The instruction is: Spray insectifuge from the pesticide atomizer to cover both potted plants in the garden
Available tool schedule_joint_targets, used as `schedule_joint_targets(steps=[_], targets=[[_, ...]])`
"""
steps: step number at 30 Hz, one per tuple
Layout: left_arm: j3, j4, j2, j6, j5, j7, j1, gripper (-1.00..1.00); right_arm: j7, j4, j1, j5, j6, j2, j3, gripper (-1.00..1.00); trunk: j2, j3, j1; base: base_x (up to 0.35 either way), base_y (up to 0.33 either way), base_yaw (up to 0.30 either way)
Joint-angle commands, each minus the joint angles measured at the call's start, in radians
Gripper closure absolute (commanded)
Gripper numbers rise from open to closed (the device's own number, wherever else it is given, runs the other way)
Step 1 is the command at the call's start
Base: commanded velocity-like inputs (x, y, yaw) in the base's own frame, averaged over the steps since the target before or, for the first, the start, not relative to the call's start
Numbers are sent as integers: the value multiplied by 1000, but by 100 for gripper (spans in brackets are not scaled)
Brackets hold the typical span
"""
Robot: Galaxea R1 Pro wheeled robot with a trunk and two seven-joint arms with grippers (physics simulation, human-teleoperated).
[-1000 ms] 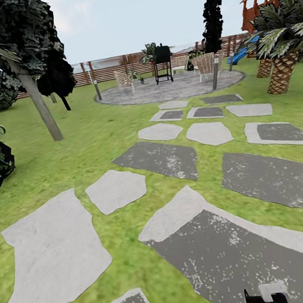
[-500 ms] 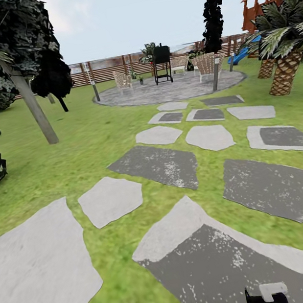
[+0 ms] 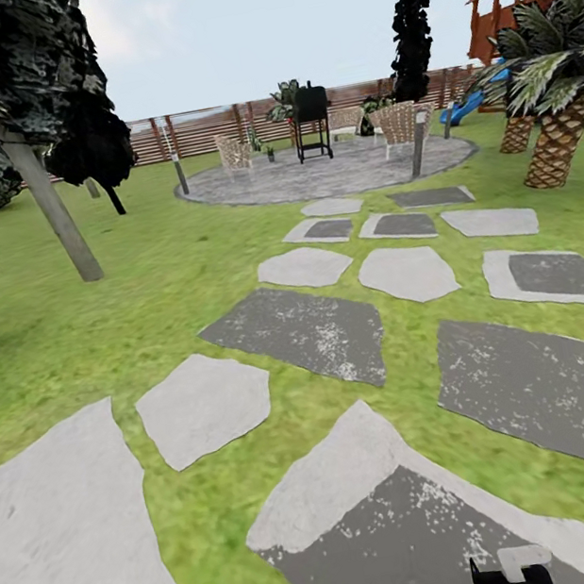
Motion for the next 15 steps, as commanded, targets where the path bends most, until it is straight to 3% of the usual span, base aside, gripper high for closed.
schedule_joint_targets(steps=[1,8,15], targets=[[4,2,0,-4,-11,6,-1,100,-4,1,-1,11,-3,0,-7,-100,0,-2,0,337,-1,-119],[4,2,0,-4,-11,6,-1,100,-4,1,-1,9,-3,1,-7,-100,0,-9,0,338,0,-155],[4,2,2,-6,-11,6,-1,100,-3,1,-1,11,-2,2,-6,-100,0,-10,0,338,-1,-21]])
